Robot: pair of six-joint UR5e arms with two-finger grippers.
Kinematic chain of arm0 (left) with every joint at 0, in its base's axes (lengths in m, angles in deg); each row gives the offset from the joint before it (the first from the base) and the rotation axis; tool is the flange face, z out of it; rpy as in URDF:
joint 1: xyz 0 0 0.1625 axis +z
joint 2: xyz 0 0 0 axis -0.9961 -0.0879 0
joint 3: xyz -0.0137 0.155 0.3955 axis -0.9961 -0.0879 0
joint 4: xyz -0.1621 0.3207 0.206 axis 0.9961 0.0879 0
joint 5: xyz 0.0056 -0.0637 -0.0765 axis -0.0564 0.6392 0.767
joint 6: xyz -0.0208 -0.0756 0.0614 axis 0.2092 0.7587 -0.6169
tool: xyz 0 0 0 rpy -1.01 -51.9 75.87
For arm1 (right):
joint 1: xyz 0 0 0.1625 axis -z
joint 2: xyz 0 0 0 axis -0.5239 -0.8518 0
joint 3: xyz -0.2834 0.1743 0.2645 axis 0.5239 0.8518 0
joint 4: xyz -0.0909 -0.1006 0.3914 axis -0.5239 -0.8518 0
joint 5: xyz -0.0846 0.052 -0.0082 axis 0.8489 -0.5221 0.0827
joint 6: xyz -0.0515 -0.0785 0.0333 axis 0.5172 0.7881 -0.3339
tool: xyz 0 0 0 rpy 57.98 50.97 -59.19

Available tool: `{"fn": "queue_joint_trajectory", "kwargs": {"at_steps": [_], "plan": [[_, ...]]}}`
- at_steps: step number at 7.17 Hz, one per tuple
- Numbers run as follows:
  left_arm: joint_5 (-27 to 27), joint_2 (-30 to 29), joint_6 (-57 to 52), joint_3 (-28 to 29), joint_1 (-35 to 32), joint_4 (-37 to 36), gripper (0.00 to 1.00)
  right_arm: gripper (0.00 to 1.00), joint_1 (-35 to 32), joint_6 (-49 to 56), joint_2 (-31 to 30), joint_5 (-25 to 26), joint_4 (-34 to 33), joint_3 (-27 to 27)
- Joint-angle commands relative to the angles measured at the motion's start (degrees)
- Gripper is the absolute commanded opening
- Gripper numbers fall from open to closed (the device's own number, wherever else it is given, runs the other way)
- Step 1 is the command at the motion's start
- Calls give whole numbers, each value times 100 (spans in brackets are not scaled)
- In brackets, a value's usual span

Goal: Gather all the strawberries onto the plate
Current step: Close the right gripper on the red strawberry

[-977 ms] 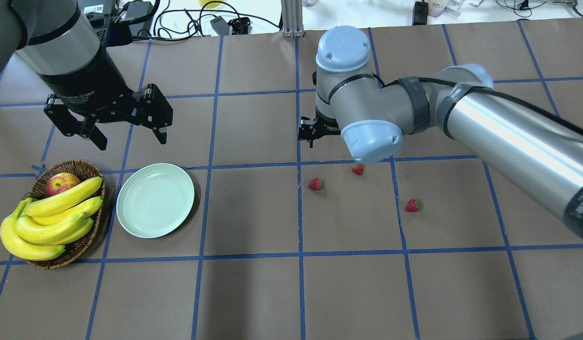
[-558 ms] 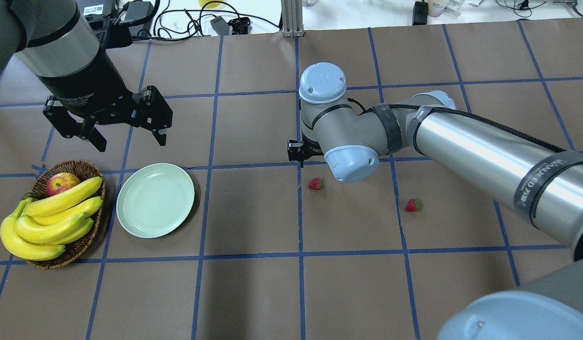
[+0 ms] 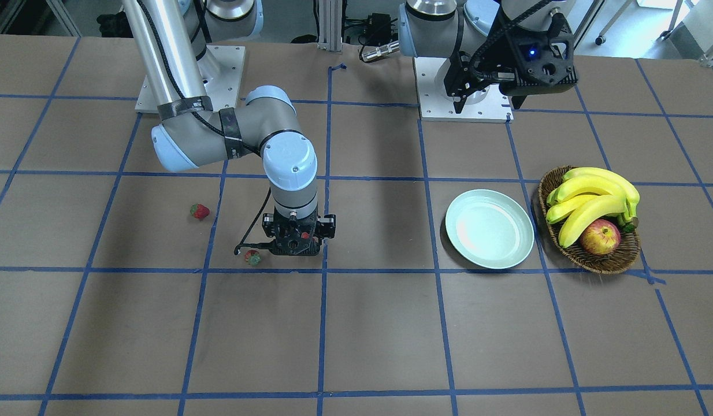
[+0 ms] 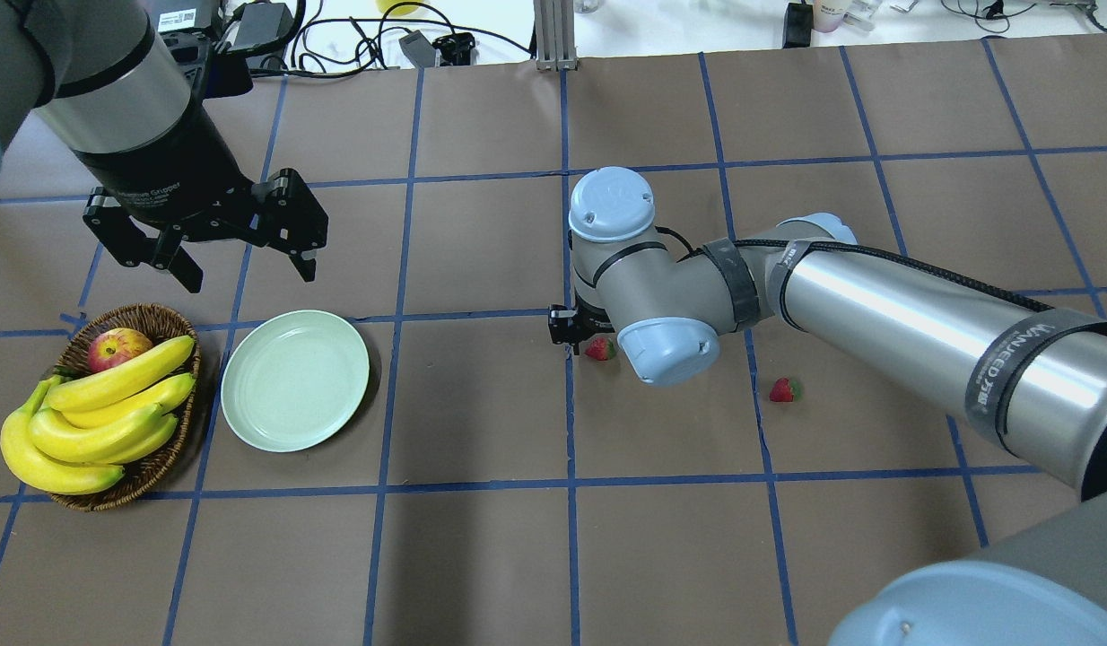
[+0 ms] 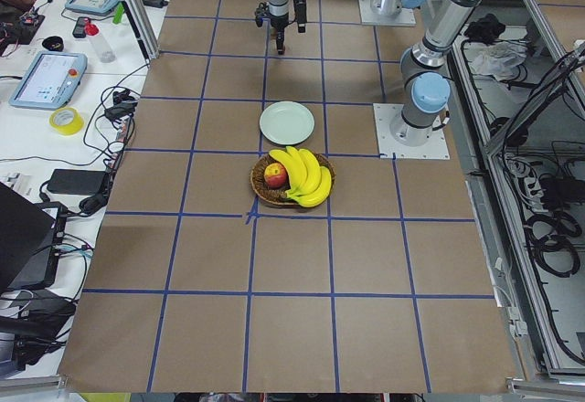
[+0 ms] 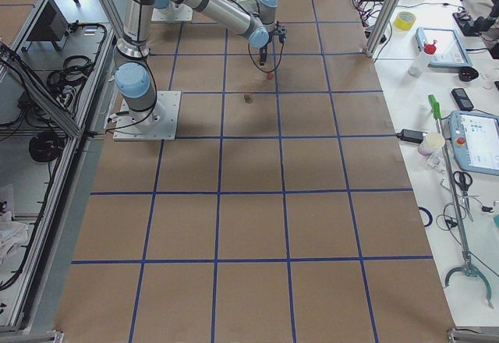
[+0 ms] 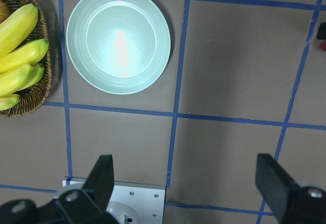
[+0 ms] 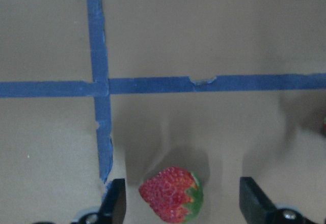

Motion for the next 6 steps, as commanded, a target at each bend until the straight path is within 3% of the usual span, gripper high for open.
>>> {"fn": "queue_joint_trajectory", "kwargs": {"at_steps": [1, 2, 4, 5, 6], "plan": [[-1, 10, 0, 4, 0, 1, 100, 57, -5, -24, -43, -24, -1, -29], [-1, 19, 0, -5, 0, 1, 100, 53, -5, -111, 0, -50, -27, 32], [-27, -17, 0, -5, 0, -26, 100, 27, -5, -138, -8, -164, -36, 41], [-45, -16, 0, 4, 0, -26, 100, 28, -5, -190, -52, -225, -1, 111], [-27, -25, 0, -5, 0, -26, 100, 27, -39, -426, -104, -705, 42, 338]]}}
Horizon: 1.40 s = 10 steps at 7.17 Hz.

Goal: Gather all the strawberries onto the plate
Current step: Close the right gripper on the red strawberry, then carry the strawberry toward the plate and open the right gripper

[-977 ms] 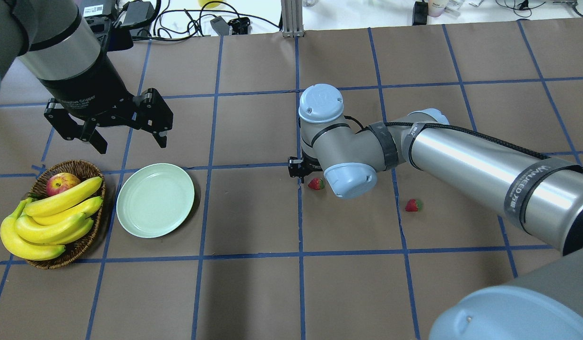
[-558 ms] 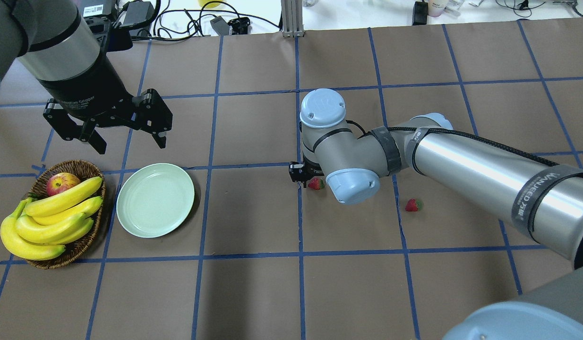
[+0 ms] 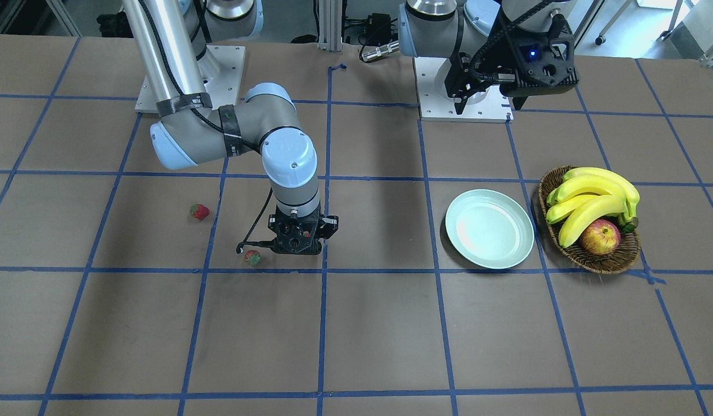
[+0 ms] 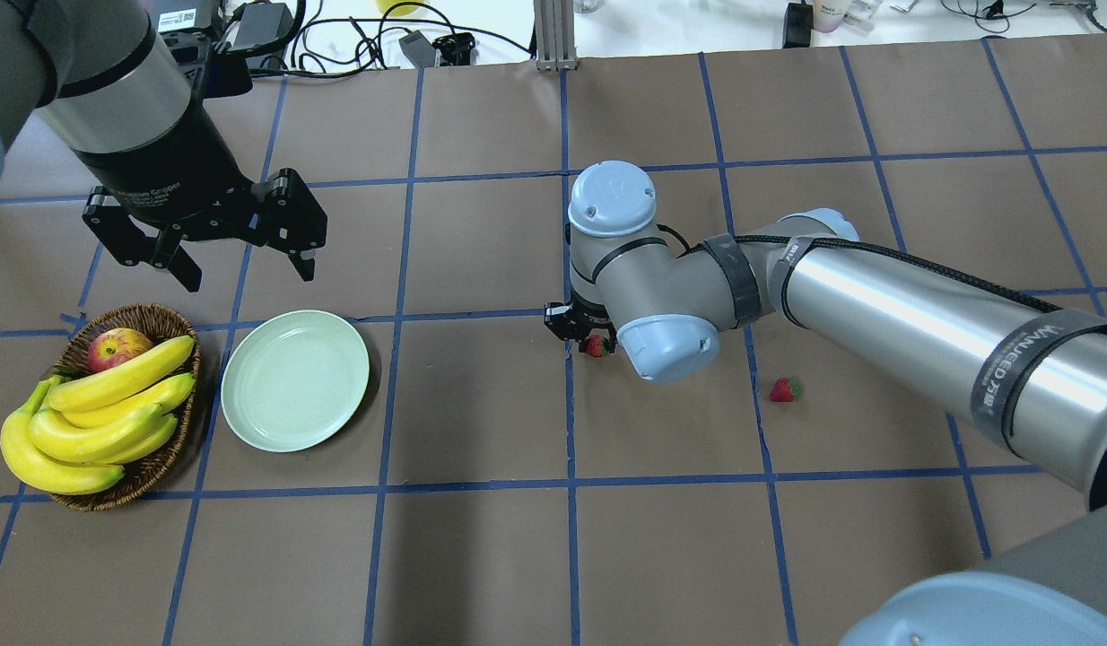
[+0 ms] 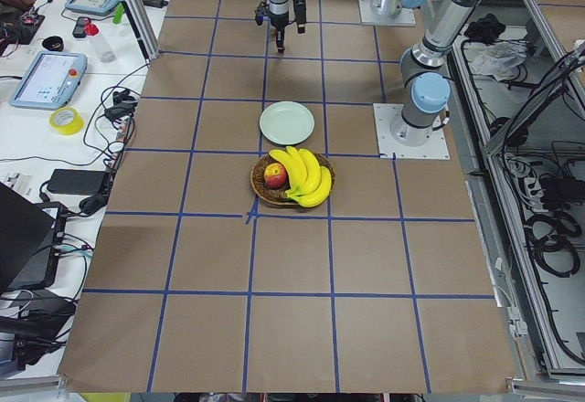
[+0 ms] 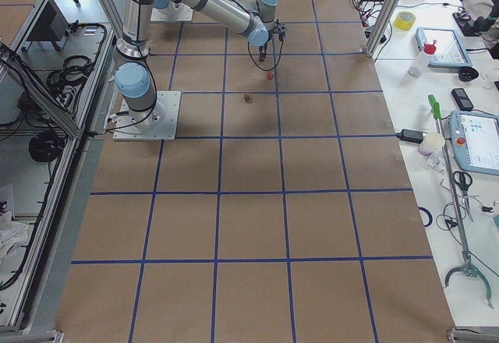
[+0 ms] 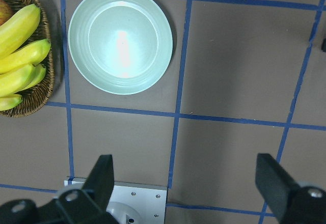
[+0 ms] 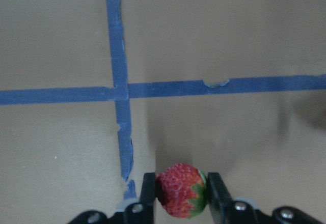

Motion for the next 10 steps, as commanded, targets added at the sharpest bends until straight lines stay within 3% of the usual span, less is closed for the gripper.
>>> {"fn": "queue_joint_trajectory", "kwargs": {"at_steps": [1, 5, 7, 8, 9, 10], "plan": [[-14, 2, 0, -3, 0, -1, 100, 27, -43, -340, -56, -465, 63, 365], [-5, -24, -9, -20, 0, -10, 100, 27, -806, -921, 346, -1430, -234, 857], [4, -33, -9, -20, 0, -19, 100, 31, -869, -921, 523, -1327, -253, 833], [13, -50, 26, -20, 0, -45, 100, 46, -895, -921, 533, -1327, -253, 832], [4, -50, 0, -20, 0, -54, 100, 91, -948, -921, 533, -1300, -219, 815], [4, -50, 0, -20, 0, -62, 100, 100, -948, -930, 498, -1074, -166, 815]]}}
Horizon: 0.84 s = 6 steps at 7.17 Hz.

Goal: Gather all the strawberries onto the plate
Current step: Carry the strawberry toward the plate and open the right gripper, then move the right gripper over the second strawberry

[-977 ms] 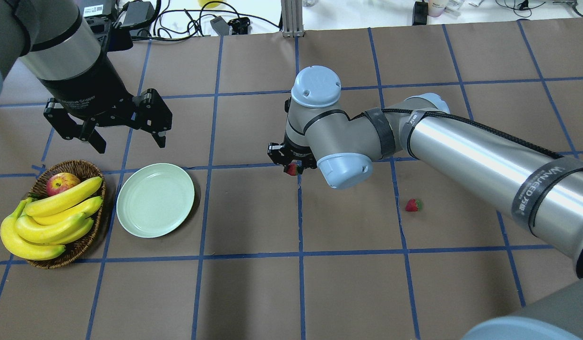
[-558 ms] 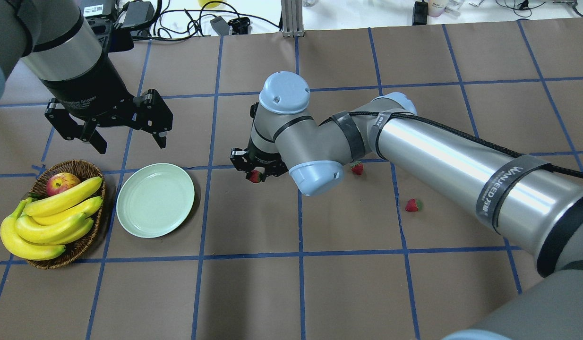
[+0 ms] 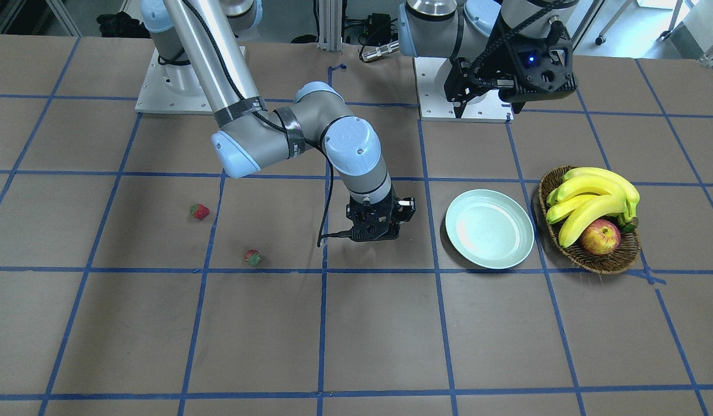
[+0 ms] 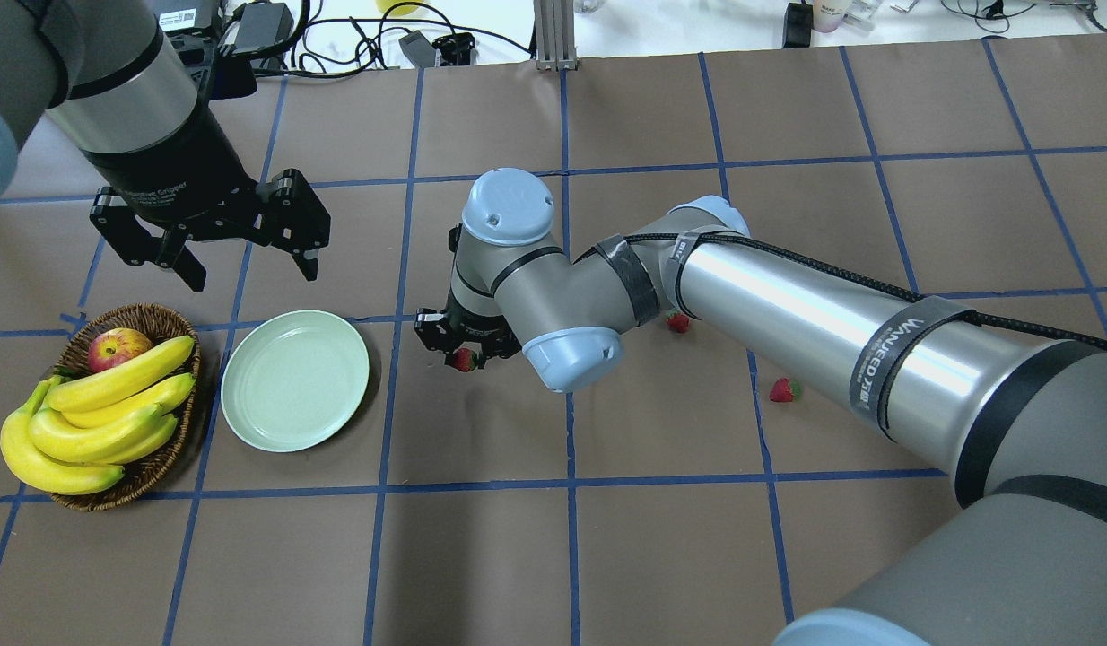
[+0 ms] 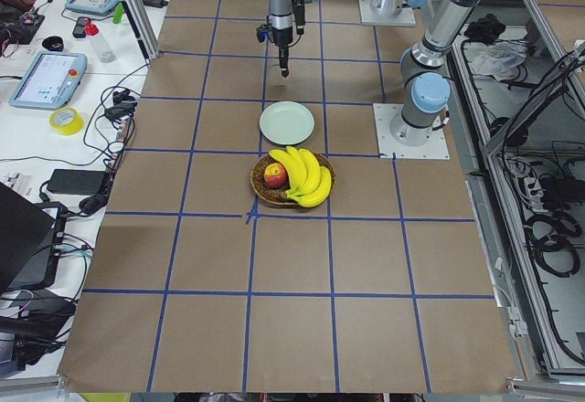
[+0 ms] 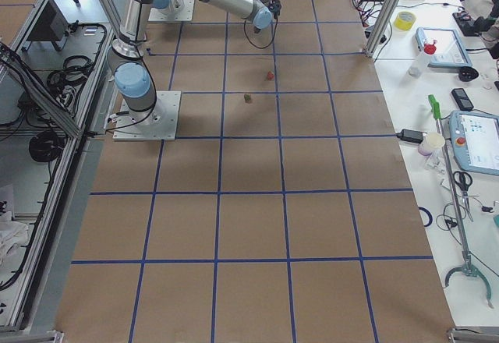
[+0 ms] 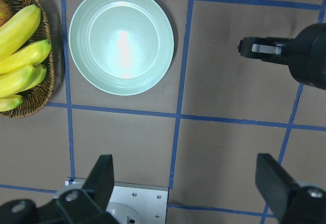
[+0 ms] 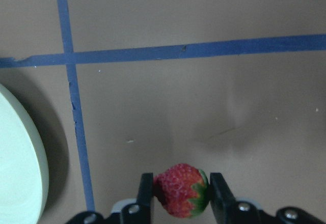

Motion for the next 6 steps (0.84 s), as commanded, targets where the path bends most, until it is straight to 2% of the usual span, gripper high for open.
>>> {"fn": "queue_joint_trajectory", "kwargs": {"at_steps": [1, 3, 4, 6], "plan": [[-2, -3, -5, 0, 0, -4, 100, 100, -21, 2, -89, 529, 59, -7], [-2, -12, -5, -44, 9, -99, 100, 100, 84, 133, -361, 1004, 138, 2], [-11, -12, -5, -53, 9, -144, 100, 100, 302, 708, -501, 1520, 147, 2], [7, -12, -5, -131, 0, -231, 100, 100, 882, 1407, -713, 1710, 139, -77]]}}
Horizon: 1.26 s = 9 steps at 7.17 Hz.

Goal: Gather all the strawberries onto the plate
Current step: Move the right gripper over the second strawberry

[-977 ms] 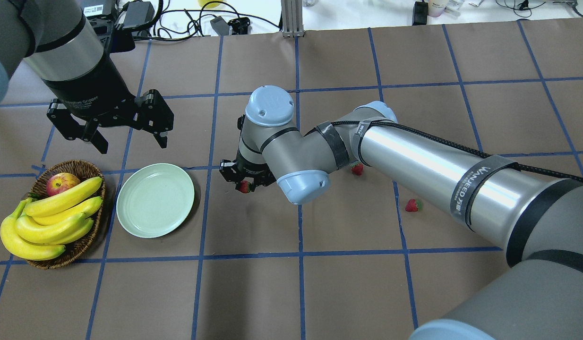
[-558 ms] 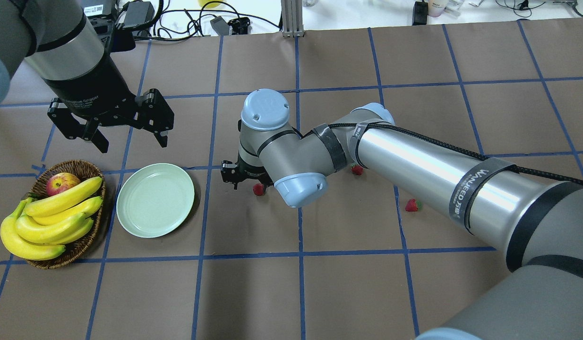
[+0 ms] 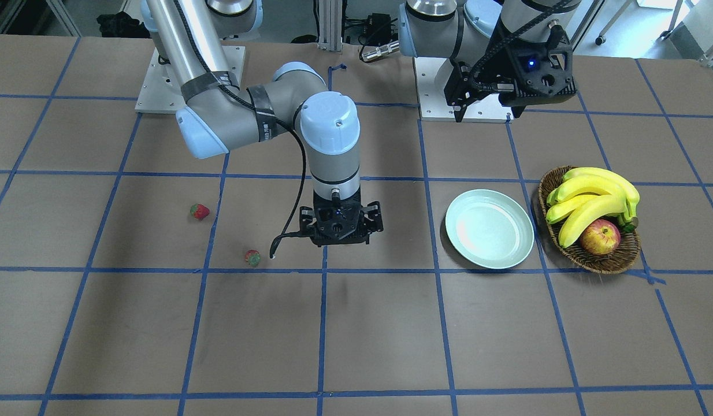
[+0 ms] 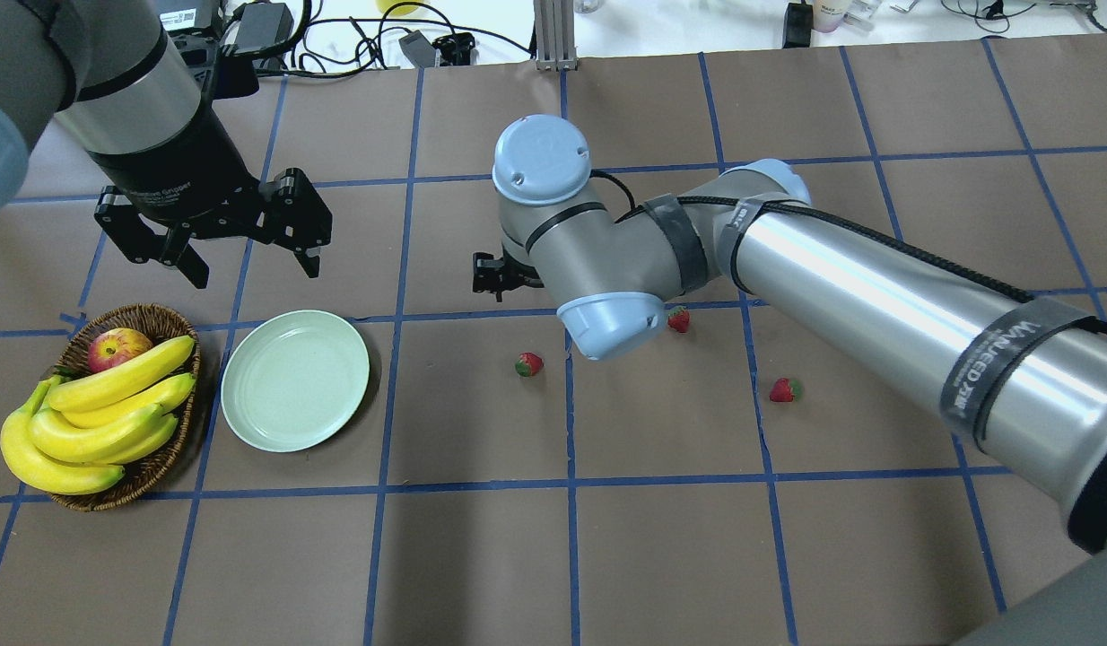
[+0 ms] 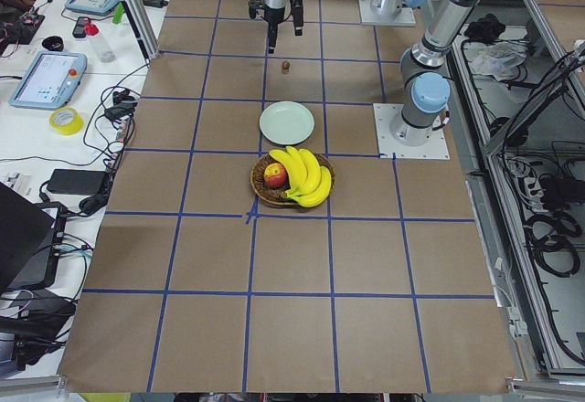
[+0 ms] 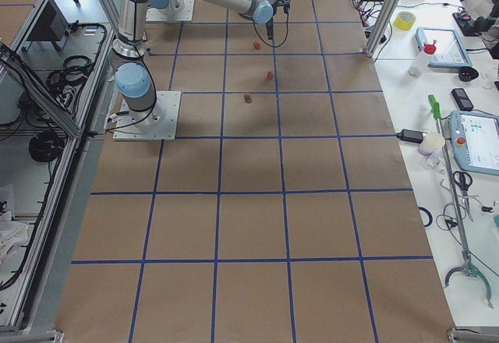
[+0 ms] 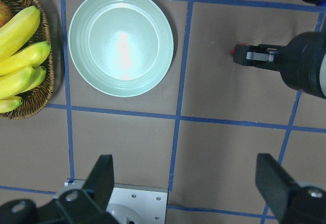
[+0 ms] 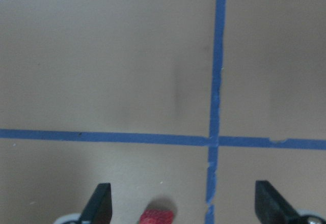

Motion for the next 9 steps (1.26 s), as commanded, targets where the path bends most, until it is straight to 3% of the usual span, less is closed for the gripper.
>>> {"fn": "queue_joint_trajectory", "kwargs": {"at_steps": [1, 4, 5, 6, 8, 9], "plan": [[0, 0, 0, -64, -4, -131, 100, 100, 639, 656, -100, 315, -7, -193], [0, -9, -8, -134, -4, -149, 100, 94, 1196, 1510, -91, 440, -628, -1115], [-9, -9, 0, -151, -4, -228, 100, 84, 1204, 1885, -100, 518, -570, -1231], [-9, -9, 0, -152, -4, -229, 100, 83, 1213, 1915, -117, 519, -543, -1328], [0, -18, 18, -230, -4, -368, 100, 71, 1222, 1924, -65, 519, -543, -1609], [0, -18, 1, -239, -4, -395, 100, 42, 1222, 1907, -47, 519, -543, -1601]]}}
